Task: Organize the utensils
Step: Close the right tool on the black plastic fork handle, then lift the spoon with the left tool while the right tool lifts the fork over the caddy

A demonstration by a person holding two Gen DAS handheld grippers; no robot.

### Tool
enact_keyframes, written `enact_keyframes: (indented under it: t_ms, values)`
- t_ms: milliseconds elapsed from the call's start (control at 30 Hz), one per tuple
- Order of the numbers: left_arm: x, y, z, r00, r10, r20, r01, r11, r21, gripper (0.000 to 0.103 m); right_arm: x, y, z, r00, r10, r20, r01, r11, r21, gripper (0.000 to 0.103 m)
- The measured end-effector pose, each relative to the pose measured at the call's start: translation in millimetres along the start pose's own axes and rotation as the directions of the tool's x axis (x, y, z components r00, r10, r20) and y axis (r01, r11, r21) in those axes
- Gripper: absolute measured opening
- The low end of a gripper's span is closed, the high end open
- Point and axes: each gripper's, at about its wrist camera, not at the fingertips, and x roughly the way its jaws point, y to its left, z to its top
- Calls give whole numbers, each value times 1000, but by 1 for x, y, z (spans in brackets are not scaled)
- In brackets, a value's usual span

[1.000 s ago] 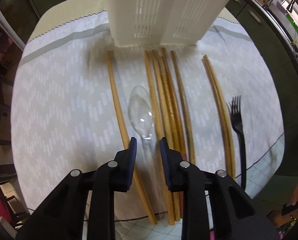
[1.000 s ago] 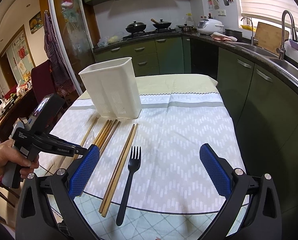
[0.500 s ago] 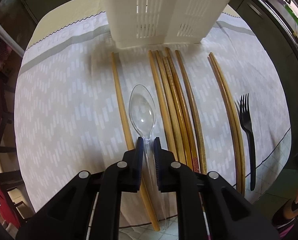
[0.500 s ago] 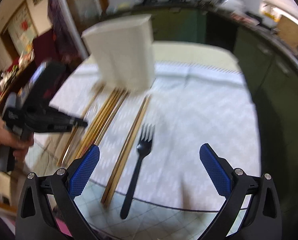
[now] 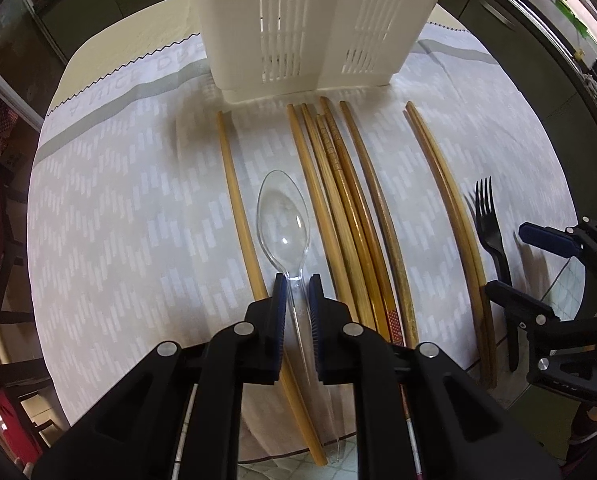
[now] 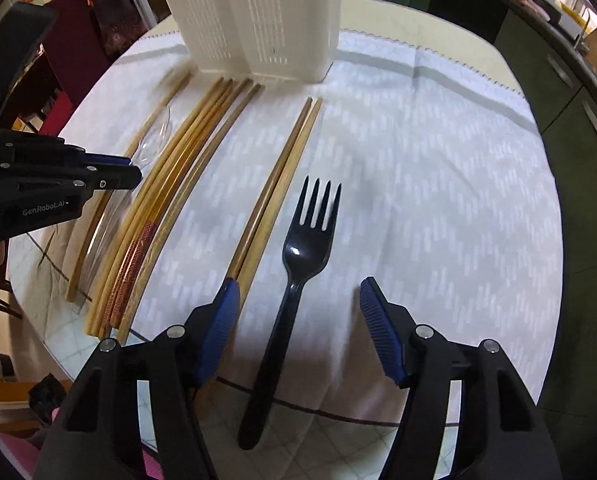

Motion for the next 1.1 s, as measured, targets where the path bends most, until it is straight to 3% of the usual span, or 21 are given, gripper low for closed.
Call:
enact_keyframes:
  t_ms: [100, 267, 467, 533, 700, 867, 1000, 1100]
  values:
    - [-3, 1, -11, 1000, -12, 3, 12, 1000, 8, 12, 0, 1, 2, 999, 27, -25, -27, 1000, -4, 46]
    - [-4, 1, -14, 999, -38, 2, 38, 999, 10, 11, 6, -7, 11, 985, 156, -73, -152, 987, 49, 11]
    - [-6, 7, -16, 998, -68, 6, 68, 998, -8, 11, 8, -10, 12, 987, 150, -63, -146, 987, 64, 9]
    - [-9, 11, -17, 997, -76, 11, 76, 997, -10, 11, 0, -8, 11, 993, 111, -28, -110, 993, 46, 9]
    - [-28, 12, -20, 996, -60, 70, 59, 998, 17, 11, -23, -10, 11, 992, 112, 62, -115, 992, 52, 9]
    - [-61, 13, -21, 986, -75, 150, 70, 997, 34, 11, -47, -16, 6, 975, 138, 172, -150, 987, 59, 9]
    - [-99, 15, -19, 966, -77, 247, 66, 996, 54, 11, -70, -21, 5, 949, 148, 277, -172, 983, 67, 9]
    - [-112, 14, -17, 963, -75, 261, 60, 996, 64, 11, -84, -22, 9, 931, 153, 331, -185, 981, 67, 9]
